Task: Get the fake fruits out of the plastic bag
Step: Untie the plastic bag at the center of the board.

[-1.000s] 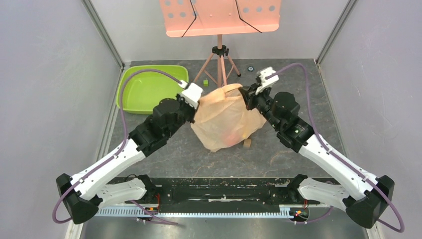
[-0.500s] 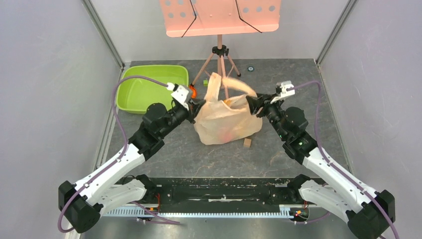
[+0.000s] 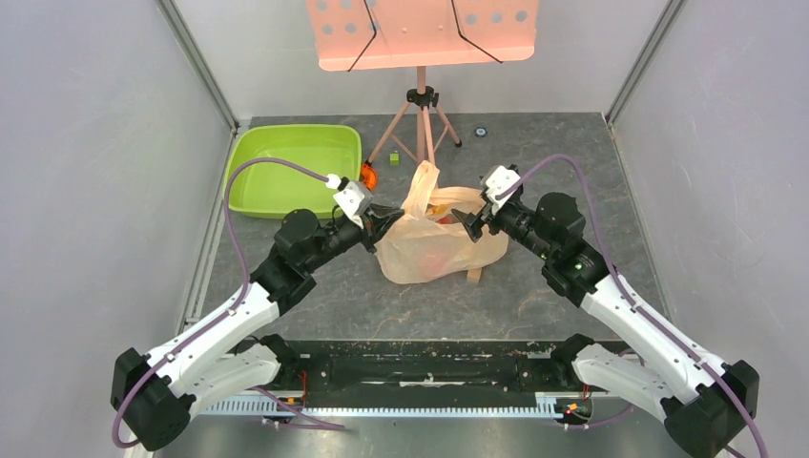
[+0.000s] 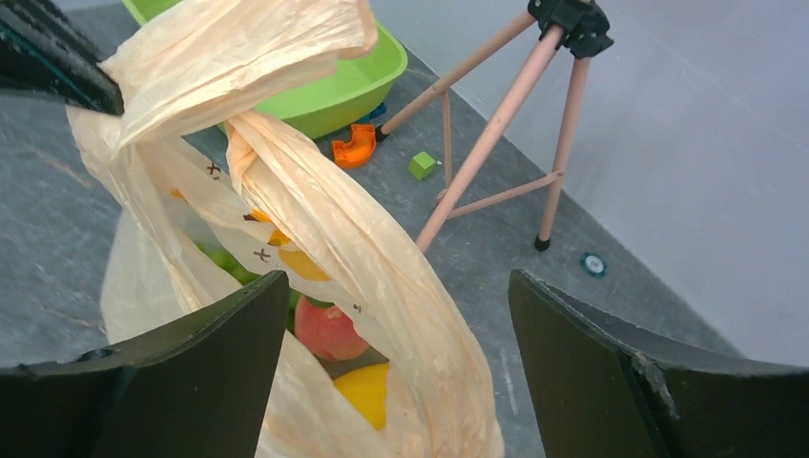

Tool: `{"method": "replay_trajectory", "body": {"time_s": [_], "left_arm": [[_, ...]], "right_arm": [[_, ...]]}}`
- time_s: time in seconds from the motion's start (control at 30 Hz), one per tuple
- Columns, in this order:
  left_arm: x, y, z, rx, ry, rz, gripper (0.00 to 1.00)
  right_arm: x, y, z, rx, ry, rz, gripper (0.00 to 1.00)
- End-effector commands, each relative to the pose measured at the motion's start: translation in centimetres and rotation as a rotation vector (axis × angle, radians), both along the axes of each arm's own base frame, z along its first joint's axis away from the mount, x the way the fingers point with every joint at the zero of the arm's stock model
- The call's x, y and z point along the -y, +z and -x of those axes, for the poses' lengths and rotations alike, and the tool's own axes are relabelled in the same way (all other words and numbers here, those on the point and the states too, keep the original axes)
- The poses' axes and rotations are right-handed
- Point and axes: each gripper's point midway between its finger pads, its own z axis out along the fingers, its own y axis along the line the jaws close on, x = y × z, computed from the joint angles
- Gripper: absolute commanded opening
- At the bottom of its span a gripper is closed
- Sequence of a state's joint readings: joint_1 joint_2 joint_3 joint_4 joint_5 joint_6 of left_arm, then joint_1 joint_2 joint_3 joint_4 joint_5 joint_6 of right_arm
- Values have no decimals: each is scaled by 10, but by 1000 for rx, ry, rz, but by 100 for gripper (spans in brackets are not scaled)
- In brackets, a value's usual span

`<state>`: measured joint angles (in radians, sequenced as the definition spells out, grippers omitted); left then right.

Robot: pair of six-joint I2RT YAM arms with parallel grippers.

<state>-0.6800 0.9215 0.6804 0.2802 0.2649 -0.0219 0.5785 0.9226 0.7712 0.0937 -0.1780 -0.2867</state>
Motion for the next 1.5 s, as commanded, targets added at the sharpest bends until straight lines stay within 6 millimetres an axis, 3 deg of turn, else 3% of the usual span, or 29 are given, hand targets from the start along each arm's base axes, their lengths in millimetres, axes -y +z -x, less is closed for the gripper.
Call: {"method": "replay_trajectory", "body": {"time_s": [0.0,0.17,0.27,0.3,0.4,0.43,0.57,0.63,0.77,0.93,1.27,1.3,1.43,1.47], "left_arm": [[1,23,4,47,-23,57,2],[1,22,5,46,-25,52,2],[1,22,6,42,-25,47,2],[1,22,6,40,-26,44,2],[1,22,7,29,-29,34,2],[1,22,7,26,-32,30,5],[2,25,9,4,-41,7,58],[3,31,11,2,-56,7,71],[12,43,15,-6,-117,-7,82],[28,53,18,-12,-202,-14,85],[52,22,14,-77,-272,-82,81],[53,22,12,-78,-267,-83,74],[50,33,-14,-27,-160,-123,9],[47,39,-26,-16,-99,-123,2]], "right_arm": [[1,17,-5,145,43,174,87],[-4,17,-18,177,57,249,85],[-15,20,-24,173,84,250,77],[-18,20,-26,169,91,250,72],[-24,17,-30,130,98,241,43],[-26,16,-30,114,107,239,35],[-37,13,-21,69,164,175,0],[-40,18,-19,78,166,117,0],[-44,17,-11,69,196,62,0],[-46,16,-8,54,210,51,0],[-44,23,-3,59,214,34,0],[-44,24,-4,60,213,32,0],[-38,35,-19,61,122,-10,0],[-37,41,-26,63,87,-29,0]]}}
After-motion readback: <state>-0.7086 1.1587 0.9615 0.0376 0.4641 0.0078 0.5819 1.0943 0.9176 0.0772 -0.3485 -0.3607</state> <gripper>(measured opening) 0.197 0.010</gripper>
